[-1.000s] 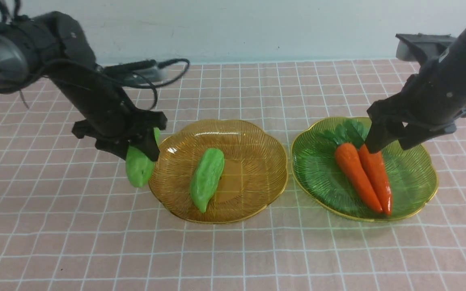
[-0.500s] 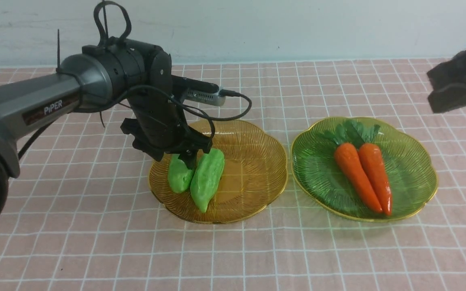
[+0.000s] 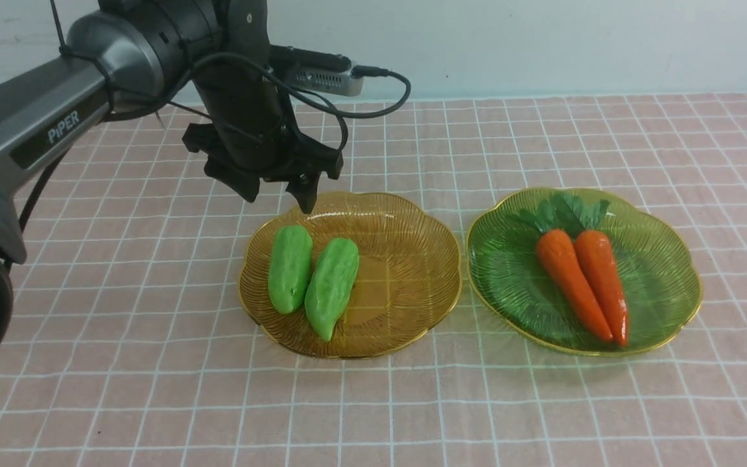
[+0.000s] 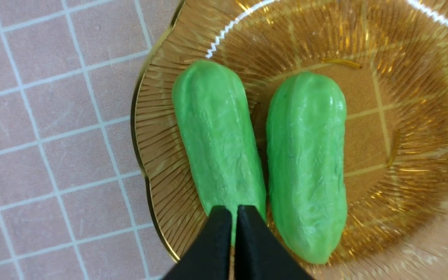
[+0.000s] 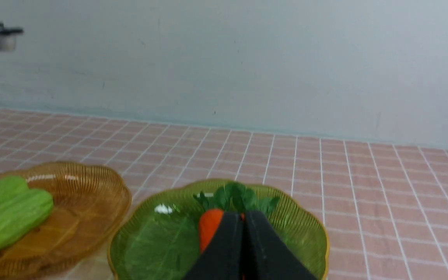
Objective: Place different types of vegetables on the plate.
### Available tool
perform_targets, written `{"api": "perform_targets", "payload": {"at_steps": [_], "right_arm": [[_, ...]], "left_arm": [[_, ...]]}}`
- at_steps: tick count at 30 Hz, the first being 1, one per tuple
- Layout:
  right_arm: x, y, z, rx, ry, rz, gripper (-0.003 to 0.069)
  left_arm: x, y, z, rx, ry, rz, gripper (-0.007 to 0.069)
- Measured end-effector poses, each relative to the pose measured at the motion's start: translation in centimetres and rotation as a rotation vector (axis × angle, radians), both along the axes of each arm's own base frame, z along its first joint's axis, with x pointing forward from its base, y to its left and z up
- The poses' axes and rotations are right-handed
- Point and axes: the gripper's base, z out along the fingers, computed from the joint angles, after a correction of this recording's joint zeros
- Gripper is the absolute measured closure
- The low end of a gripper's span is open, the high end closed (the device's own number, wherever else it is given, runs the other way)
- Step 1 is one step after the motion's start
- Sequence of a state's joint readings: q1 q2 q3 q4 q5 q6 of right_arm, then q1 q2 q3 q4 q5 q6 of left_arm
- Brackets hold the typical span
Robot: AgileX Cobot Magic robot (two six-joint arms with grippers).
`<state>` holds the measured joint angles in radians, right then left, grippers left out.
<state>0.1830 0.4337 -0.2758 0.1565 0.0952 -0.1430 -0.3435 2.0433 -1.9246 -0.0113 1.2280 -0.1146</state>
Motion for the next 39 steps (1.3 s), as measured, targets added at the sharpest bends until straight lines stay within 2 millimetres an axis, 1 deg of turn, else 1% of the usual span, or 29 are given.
{"api": "perform_targets", "payload": {"at_steps": [1,2,4,7,10,11,14,16,18,20,21,22,23,24,27,29,30,31,34,35,37,39], "right_arm": [[-0.4,-0.1,-0.9,-0.003,0.015,0.001,0.0676],[-1.1,-0.2,-2.5,-0.011,0.051,0.006,0.0676],[-2.3,-0.3,-4.9,-0.021,0.098,0.014,0.0676],[-3.5,-0.6,-7.7,-0.056,0.149,-0.002,0.0676],[-4.2,-0.9,-9.7,-0.1,0.189,-0.014,0.0676],[-4.4,-0.9,-9.9,-0.11,0.188,-0.015,0.0676],[-4.7,-1.0,-9.6,-0.107,0.135,-0.019,0.0676],[-4.7,-1.0,-9.6,-0.102,0.132,-0.018,0.0676],[-4.7,-1.0,-9.6,-0.1,0.133,-0.018,0.0676],[-4.7,-0.9,-9.6,-0.101,0.132,-0.012,0.0676],[-4.7,-0.9,-9.6,-0.101,0.132,-0.011,0.0676],[-4.7,-0.9,-9.6,-0.101,0.133,-0.011,0.0676],[-4.7,-0.9,-9.6,-0.101,0.133,-0.011,0.0676],[-4.7,-0.9,-9.6,-0.101,0.133,-0.011,0.0676],[-4.7,-0.9,-9.6,-0.101,0.133,-0.011,0.0676],[-4.7,-0.9,-9.6,-0.101,0.133,-0.011,0.0676],[-4.7,-0.9,-9.6,-0.101,0.133,-0.011,0.0676],[-4.7,-0.9,-9.6,-0.101,0.133,-0.011,0.0676],[-4.7,-0.9,-9.6,-0.101,0.133,-0.011,0.0676],[-4.7,-0.9,-9.6,-0.101,0.133,-0.011,0.0676],[-4.7,-0.9,-9.6,-0.101,0.133,-0.011,0.0676],[-4.7,-0.9,-9.6,-0.101,0.133,-0.011,0.0676]], "left_arm": [[-0.1,0.1,0.4,-0.003,-0.009,0.0,0.0628],[-0.4,0.1,1.0,-0.008,-0.019,0.0,0.0628],[-0.7,0.2,1.9,-0.017,-0.039,0.0,0.0628],[-1.6,0.4,3.8,-0.036,-0.078,-0.004,0.0628],[-3.1,0.6,6.7,-0.068,-0.136,-0.012,0.0628],[-3.7,0.8,7.7,-0.078,-0.156,-0.013,0.0628],[-6.0,1.5,11.3,-0.11,-0.231,-0.019,0.0628],[-8.0,2.1,13.8,-0.141,-0.29,-0.023,0.0628],[-9.9,2.6,15.1,-0.165,-0.314,-0.036,0.0628],[-12.3,3.2,15.8,-0.194,-0.313,-0.056,0.0628],[-14.0,3.7,15.9,-0.204,-0.311,-0.069,0.0628],[-15.0,4.0,16.0,-0.207,-0.312,-0.076,0.0628],[-17.0,4.7,16.3,-0.21,-0.325,-0.088,0.0628],[-17.9,5.0,16.0,-0.208,-0.318,-0.092,0.0628],[-22.9,6.8,15.1,-0.207,-0.323,-0.102,0.0628],[-26.2,8.1,13.3,-0.213,-0.339,-0.103,0.0628],[-27.5,8.5,12.2,-0.226,-0.37,-0.102,0.0628],[-28.8,9.0,10.7,-0.238,-0.405,-0.097,0.0628],[-31.7,10.3,6.2,-0.297,-0.586,-0.069,0.0628],[-32.2,10.5,4.9,-0.312,-0.629,-0.061,0.0628],[-32.8,10.9,2.7,-0.344,-0.725,-0.043,0.0628],[-33.4,11.2,1.5,-0.377,-0.818,-0.028,0.0628]]}}
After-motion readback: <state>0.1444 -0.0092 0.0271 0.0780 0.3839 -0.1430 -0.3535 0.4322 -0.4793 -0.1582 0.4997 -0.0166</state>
